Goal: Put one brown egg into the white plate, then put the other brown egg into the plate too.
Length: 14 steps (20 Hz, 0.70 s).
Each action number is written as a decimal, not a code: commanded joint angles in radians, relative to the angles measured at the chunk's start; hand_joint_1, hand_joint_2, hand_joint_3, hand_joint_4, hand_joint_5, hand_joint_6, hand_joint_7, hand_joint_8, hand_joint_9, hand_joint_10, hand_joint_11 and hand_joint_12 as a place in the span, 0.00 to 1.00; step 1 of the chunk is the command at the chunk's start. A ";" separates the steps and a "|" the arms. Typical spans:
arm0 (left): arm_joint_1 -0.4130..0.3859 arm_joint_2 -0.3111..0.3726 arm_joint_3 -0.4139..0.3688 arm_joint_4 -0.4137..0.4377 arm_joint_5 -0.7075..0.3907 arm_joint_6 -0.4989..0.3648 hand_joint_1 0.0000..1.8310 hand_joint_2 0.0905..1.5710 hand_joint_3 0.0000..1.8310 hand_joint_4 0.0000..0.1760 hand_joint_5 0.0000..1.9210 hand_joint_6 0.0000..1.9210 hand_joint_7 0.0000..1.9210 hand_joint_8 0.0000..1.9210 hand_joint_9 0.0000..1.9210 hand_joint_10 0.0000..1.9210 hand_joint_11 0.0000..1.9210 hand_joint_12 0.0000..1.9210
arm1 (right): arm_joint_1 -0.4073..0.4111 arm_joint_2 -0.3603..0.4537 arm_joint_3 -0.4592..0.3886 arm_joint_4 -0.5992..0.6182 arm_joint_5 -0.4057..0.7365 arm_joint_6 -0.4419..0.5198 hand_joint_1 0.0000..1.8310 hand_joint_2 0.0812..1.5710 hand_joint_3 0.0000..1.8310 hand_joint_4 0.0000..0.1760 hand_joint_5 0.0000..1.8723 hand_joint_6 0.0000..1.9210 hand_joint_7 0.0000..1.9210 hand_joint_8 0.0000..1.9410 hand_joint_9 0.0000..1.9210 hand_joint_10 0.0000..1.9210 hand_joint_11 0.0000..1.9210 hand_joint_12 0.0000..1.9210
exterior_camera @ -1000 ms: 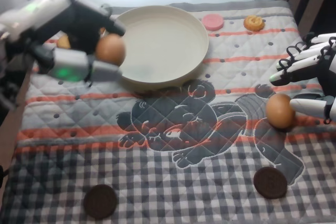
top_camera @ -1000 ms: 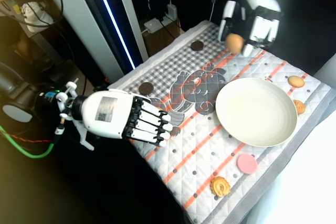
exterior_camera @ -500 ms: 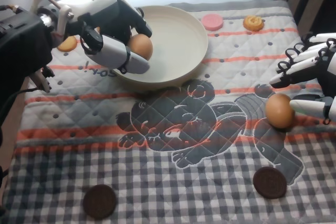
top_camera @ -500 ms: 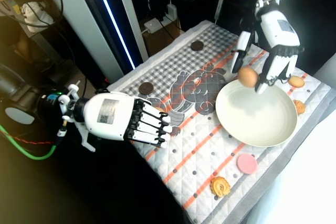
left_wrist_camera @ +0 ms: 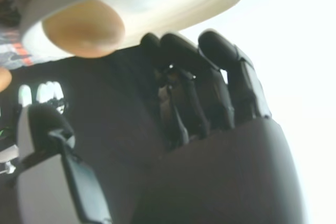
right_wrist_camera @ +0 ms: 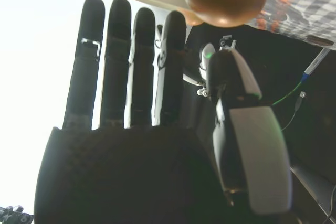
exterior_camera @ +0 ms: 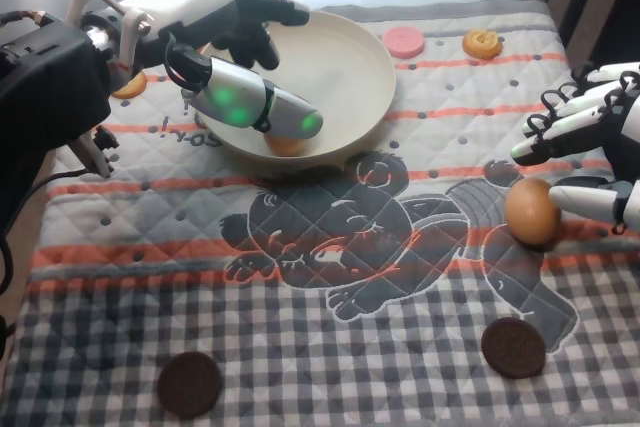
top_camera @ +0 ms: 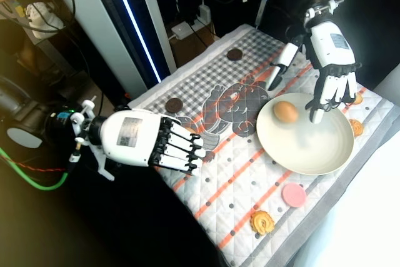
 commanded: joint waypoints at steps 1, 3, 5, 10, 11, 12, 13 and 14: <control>0.001 0.031 -0.017 0.023 -0.154 -0.023 0.35 0.46 0.00 0.49 0.20 0.00 0.34 0.22 0.24 0.55 0.03 0.80 | 0.015 0.001 0.004 0.028 0.120 0.004 0.23 0.85 0.00 0.17 0.42 0.00 0.37 0.00 0.38 0.00 0.25 0.29; 0.030 0.088 -0.080 0.074 -0.227 -0.106 0.29 0.49 0.00 0.60 0.18 0.00 0.34 0.05 0.27 0.30 0.01 0.72 | 0.025 0.003 0.004 0.020 0.136 0.004 0.23 0.85 0.00 0.14 0.42 0.00 0.37 0.00 0.38 0.00 0.25 0.30; 0.079 0.148 -0.140 0.099 -0.301 -0.179 0.29 0.49 0.00 0.96 0.10 0.00 0.19 0.01 0.19 0.05 0.00 0.52 | 0.037 0.004 0.004 0.006 0.140 0.004 0.21 0.82 0.00 0.19 0.37 0.00 0.34 0.00 0.34 0.00 0.22 0.28; 0.221 0.286 -0.303 0.185 -0.421 -0.266 0.31 0.47 0.00 1.00 0.06 0.00 0.03 0.00 0.04 0.00 0.00 0.13 | 0.061 0.000 0.012 -0.048 0.082 0.004 0.36 0.69 0.00 0.52 0.31 0.00 0.28 0.00 0.30 0.00 0.18 0.30; 0.267 0.314 -0.327 0.202 -0.462 -0.334 0.33 0.46 0.00 1.00 0.05 0.00 0.02 0.00 0.03 0.00 0.00 0.10 | 0.070 0.000 0.014 -0.063 0.062 0.004 0.35 0.68 0.00 0.55 0.30 0.00 0.28 0.00 0.29 0.00 0.14 0.34; 0.303 0.337 -0.345 0.210 -0.489 -0.384 0.34 0.45 0.00 1.00 0.05 0.00 0.02 0.00 0.03 0.00 0.00 0.09 | 0.076 0.000 0.015 -0.080 0.041 0.004 0.34 0.67 0.00 0.62 0.29 0.00 0.27 0.00 0.28 0.00 0.12 0.39; 0.327 0.353 -0.360 0.212 -0.505 -0.403 0.36 0.44 0.00 1.00 0.05 0.00 0.02 0.00 0.03 0.00 0.00 0.10 | 0.079 0.001 0.016 -0.093 0.021 0.004 0.37 0.65 0.00 0.65 0.29 0.00 0.27 0.00 0.27 0.00 0.10 0.44; 0.352 0.372 -0.382 0.212 -0.522 -0.405 0.37 0.45 0.00 1.00 0.06 0.00 0.02 0.00 0.03 0.00 0.00 0.10 | 0.082 0.002 0.018 -0.114 -0.010 0.004 0.41 0.63 0.00 0.66 0.29 0.00 0.26 0.00 0.27 0.00 0.10 0.46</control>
